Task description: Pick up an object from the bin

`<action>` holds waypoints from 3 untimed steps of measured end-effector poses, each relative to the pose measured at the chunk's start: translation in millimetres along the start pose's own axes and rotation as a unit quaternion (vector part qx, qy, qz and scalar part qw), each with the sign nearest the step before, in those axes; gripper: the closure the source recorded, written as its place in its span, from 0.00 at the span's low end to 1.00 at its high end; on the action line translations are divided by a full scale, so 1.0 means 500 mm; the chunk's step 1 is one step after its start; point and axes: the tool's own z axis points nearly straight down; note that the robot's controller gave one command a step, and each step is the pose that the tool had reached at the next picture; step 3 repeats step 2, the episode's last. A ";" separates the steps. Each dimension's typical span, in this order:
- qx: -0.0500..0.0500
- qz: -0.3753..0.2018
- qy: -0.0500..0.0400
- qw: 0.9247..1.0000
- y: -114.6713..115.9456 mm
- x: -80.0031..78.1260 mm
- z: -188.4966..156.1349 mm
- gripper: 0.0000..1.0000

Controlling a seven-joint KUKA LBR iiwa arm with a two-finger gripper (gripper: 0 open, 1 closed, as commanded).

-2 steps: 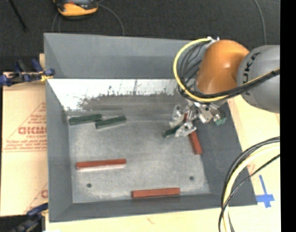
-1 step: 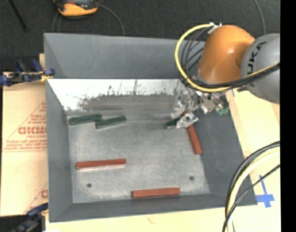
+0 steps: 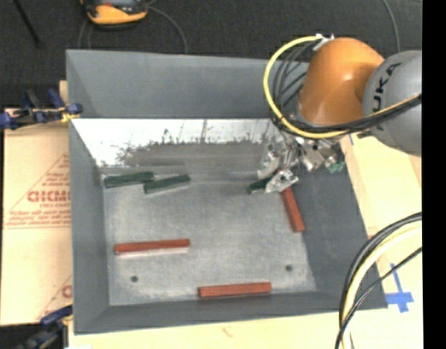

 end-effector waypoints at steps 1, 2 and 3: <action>-0.003 0.052 0.005 0.999 0.014 0.035 -0.050 1.00; 0.000 0.101 0.002 0.995 0.004 0.053 -0.181 1.00; 0.000 0.101 0.002 0.995 0.004 0.053 -0.181 1.00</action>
Offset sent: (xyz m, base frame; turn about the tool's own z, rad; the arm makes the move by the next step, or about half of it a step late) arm -0.0334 -0.0263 0.1951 0.2425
